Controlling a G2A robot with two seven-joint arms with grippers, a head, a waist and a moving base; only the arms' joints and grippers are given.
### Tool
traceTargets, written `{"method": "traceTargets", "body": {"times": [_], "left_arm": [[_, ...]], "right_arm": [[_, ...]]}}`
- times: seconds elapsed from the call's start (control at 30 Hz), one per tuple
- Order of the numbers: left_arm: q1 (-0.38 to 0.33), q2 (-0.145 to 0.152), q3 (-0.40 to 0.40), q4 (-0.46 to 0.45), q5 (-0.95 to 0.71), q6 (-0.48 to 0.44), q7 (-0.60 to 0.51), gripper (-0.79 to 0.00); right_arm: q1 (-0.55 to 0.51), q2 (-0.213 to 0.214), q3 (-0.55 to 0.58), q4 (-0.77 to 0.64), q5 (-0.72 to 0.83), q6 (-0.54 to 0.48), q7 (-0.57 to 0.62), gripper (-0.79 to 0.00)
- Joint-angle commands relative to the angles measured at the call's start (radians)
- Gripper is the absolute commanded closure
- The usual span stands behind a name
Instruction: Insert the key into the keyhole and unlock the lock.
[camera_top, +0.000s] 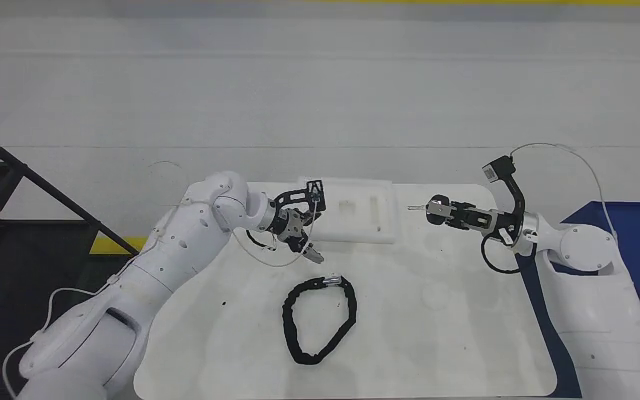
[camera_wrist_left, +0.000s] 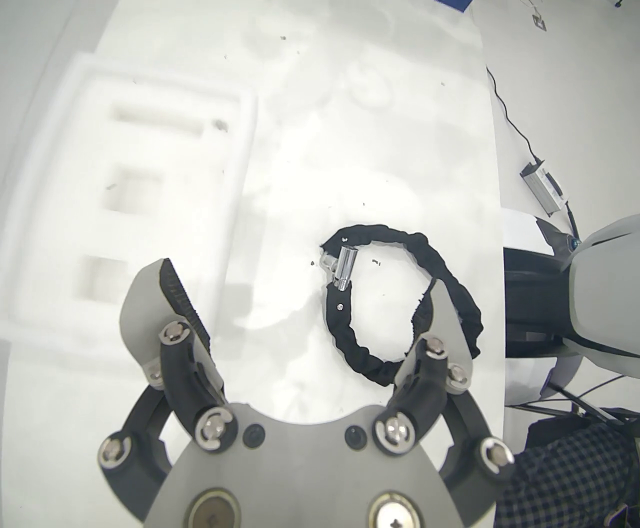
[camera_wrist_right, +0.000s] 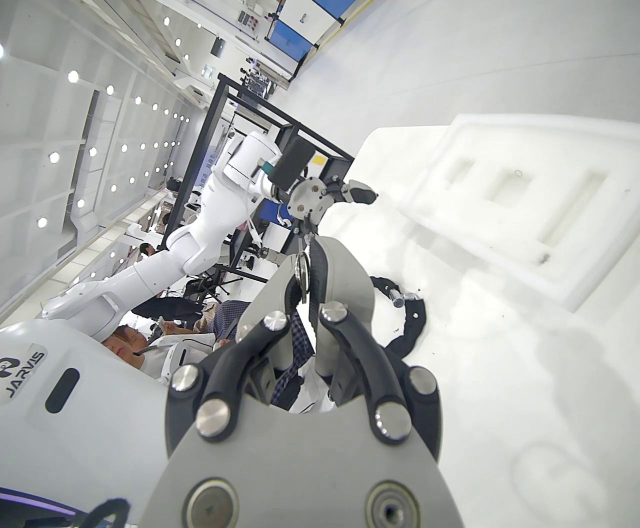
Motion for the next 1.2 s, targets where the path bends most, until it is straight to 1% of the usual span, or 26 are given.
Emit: {"method": "traceTargets", "body": {"times": [0.0, 0.13, 0.3, 0.8, 0.83, 0.87, 0.9, 1.03, 1.17], "left_arm": [[-0.006, -0.008, 0.043, 0.009, 0.014, -0.016, 0.016, -0.785], [-0.027, -0.017, 0.108, 0.003, 0.034, -0.034, 0.034, -0.785], [-0.049, -0.014, 0.181, -0.016, 0.029, -0.034, 0.034, -0.785], [-0.049, -0.014, 0.181, -0.016, 0.029, -0.034, 0.034, -0.785], [-0.049, -0.014, 0.173, -0.022, 0.039, -0.014, 0.052, -0.785], [-0.038, -0.012, 0.16, -0.032, 0.063, 0.017, 0.094, -0.785], [-0.021, -0.01, 0.155, -0.038, 0.086, 0.026, 0.124, -0.785], [0.038, 0.005, 0.119, -0.042, 0.197, 0.032, 0.277, -0.785], [0.105, 0.026, 0.081, -0.049, 0.377, 0.019, 0.464, -0.785]], "right_arm": [[0.0, 0.0, 0.0, 0.0, 0.0, 0.0, 0.0, 0.0], [0.0, 0.0, 0.0, 0.0, 0.0, 0.0, 0.0, 0.0], [0.0, 0.0, 0.0, 0.0, 0.0, 0.0, 0.0, 0.0], [0.0, 0.0, 0.0, 0.0, 0.0, 0.0, 0.0, 0.0], [0.0, 0.0, 0.0, 0.0, 0.0, 0.0, 0.0, 0.0], [0.0, 0.0, 0.0, 0.0, 0.0, 0.0, 0.0, 0.0], [0.0, 0.0, 0.0, 0.0, 0.0, 0.0, 0.0, 0.0], [0.0, 0.0, 0.0, 0.0, 0.0, 0.0, 0.0, 0.0], [0.0, 0.0, 0.0, 0.0, 0.0, 0.0, 0.0, 0.0]]}}
